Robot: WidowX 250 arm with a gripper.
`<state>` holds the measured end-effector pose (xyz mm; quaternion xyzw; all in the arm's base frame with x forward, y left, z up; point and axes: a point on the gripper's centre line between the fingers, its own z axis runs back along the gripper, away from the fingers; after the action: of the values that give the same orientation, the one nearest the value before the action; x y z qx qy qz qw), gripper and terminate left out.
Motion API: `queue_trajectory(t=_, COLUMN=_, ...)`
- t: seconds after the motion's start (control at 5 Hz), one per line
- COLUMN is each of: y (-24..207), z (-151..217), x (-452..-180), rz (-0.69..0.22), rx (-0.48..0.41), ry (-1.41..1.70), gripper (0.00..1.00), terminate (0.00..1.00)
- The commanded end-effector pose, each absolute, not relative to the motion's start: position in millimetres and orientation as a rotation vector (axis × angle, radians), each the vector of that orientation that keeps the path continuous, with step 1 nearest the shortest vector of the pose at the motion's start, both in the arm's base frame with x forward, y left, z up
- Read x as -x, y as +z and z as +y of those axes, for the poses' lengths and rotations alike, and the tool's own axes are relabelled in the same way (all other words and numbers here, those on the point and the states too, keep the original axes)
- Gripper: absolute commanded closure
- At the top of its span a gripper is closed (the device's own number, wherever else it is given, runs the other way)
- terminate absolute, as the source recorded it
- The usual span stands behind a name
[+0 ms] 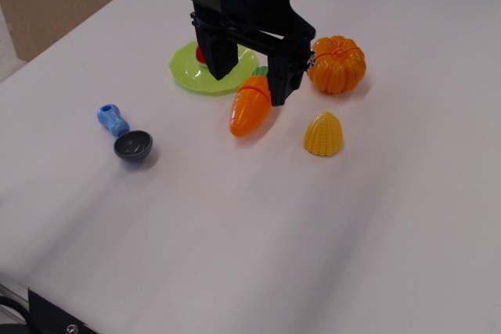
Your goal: Take sushi off plate
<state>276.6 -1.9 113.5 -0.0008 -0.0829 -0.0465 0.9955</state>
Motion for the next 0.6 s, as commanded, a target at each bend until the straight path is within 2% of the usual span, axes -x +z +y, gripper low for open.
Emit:
queue_trajectory(t=0.0, y=113.5, z=-1.9, x=-276.6, rz=-0.166, rx=0.002, ry=-0.093, gripper=0.0, terminate=0.0)
queue_trajectory(t=0.4, y=119.7, z=43.0, x=-309.5, rz=-0.202, rx=-0.049, ry=0.038, gripper=0.0, terminate=0.0)
